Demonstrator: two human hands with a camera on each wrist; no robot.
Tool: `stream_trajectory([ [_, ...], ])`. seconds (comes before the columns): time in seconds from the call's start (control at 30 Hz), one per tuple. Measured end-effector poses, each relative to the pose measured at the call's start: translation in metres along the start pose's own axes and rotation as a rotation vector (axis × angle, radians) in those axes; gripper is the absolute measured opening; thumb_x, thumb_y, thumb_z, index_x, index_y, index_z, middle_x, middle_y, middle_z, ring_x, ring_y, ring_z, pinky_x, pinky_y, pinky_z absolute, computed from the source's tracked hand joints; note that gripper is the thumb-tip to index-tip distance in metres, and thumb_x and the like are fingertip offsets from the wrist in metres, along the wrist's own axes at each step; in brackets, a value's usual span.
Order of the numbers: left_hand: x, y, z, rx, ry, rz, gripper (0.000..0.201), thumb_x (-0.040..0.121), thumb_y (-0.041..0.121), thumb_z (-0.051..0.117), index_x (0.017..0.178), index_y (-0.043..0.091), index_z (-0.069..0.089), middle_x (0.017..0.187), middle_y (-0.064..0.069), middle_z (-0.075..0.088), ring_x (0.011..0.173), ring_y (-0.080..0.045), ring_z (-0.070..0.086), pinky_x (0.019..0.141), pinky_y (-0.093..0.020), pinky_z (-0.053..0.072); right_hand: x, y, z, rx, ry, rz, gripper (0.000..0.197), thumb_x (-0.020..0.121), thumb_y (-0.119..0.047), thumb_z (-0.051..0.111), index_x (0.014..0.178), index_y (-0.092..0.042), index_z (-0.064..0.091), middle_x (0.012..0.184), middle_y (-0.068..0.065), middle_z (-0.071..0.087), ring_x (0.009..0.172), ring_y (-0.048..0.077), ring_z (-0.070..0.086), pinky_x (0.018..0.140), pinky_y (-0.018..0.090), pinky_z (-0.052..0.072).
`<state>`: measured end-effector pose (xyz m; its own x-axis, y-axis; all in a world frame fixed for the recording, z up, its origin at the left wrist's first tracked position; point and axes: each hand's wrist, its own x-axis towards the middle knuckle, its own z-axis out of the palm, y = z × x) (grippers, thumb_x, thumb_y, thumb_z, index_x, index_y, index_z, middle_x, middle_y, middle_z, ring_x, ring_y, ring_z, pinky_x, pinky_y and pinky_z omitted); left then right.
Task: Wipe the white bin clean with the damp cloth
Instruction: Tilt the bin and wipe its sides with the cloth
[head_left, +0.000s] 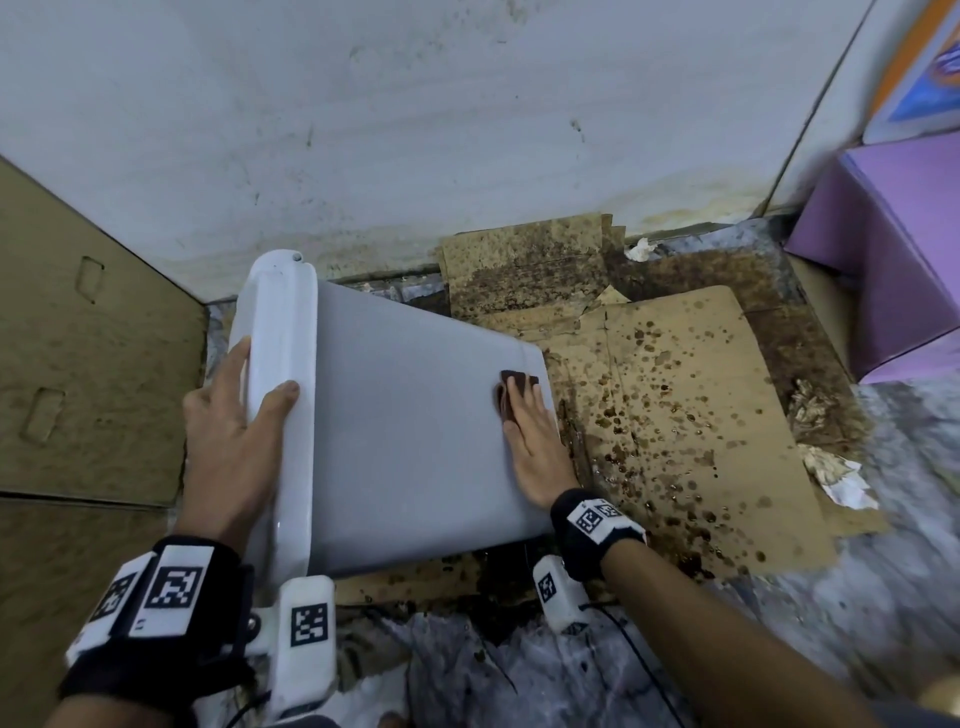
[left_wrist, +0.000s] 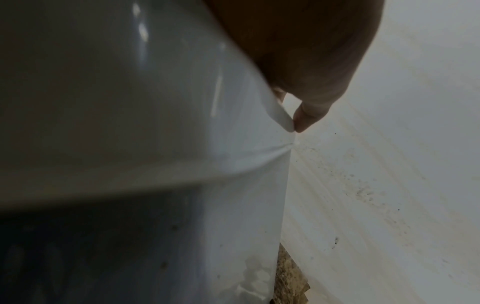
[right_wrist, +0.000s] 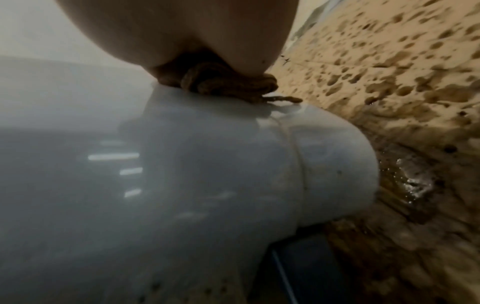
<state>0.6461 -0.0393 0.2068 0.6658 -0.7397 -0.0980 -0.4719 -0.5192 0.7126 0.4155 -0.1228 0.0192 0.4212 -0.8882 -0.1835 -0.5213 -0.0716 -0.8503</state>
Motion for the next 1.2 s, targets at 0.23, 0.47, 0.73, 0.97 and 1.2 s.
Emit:
stream_trajectory([
  [0.23, 0.001, -0.002, -0.001, -0.023, -0.009, -0.003, 0.061, 0.085, 0.05, 0.055, 0.143, 0.043, 0.037, 0.131, 0.0, 0.033, 0.125, -0.028, 0.047, 0.109, -0.051, 0.037, 0.014, 0.008, -0.015, 0.05, 0.039, 0.207, 0.051, 0.104, -0.02, 0.028, 0.152, -0.024, 0.01, 0.16, 0.002, 0.005, 0.148, 0.018, 0.002, 0.118, 0.034, 0.009],
  [0.47, 0.001, 0.001, 0.0, 0.023, -0.008, 0.001, 0.062, 0.084, 0.052, 0.052, 0.143, 0.045, 0.034, 0.134, -0.007, 0.033, 0.123, -0.031, 0.046, 0.109, -0.05, 0.035, 0.042, 0.026, -0.038, 0.271, 0.223, 0.441, 0.045, 0.102, -0.017, 0.034, 0.147, -0.022, 0.034, 0.149, 0.007, 0.039, 0.134, 0.03, 0.039, 0.112, 0.039, 0.03],
  [0.73, -0.001, 0.002, 0.002, 0.04, -0.003, 0.024, 0.057, 0.096, 0.037, 0.055, 0.148, 0.037, 0.033, 0.137, -0.01, 0.033, 0.128, -0.03, 0.04, 0.112, -0.041, 0.029, 0.047, -0.024, -0.026, 0.128, 0.011, 0.02, 0.05, 0.102, -0.012, 0.034, 0.149, -0.027, 0.026, 0.146, 0.007, 0.04, 0.132, 0.022, 0.041, 0.108, 0.025, 0.026],
  [0.97, -0.009, 0.001, 0.0, -0.007, -0.024, 0.031, 0.082, 0.079, 0.056, 0.071, 0.148, 0.042, 0.03, 0.121, 0.005, 0.031, 0.122, -0.024, 0.042, 0.112, -0.044, 0.032, 0.051, 0.011, -0.037, 0.085, 0.099, 0.354, 0.051, 0.099, -0.008, 0.037, 0.148, -0.024, 0.032, 0.149, 0.008, 0.039, 0.129, 0.031, 0.044, 0.103, 0.029, 0.034],
  [1.2, -0.01, -0.004, -0.004, 0.018, -0.059, 0.068, 0.089, 0.074, 0.058, 0.073, 0.149, 0.042, 0.028, 0.125, 0.005, 0.031, 0.125, -0.027, 0.043, 0.109, -0.047, 0.035, 0.045, 0.005, -0.083, 0.352, 0.256, 0.434, 0.041, 0.101, -0.011, 0.037, 0.141, -0.02, 0.044, 0.136, 0.001, 0.051, 0.125, 0.026, 0.048, 0.102, 0.033, 0.04],
])
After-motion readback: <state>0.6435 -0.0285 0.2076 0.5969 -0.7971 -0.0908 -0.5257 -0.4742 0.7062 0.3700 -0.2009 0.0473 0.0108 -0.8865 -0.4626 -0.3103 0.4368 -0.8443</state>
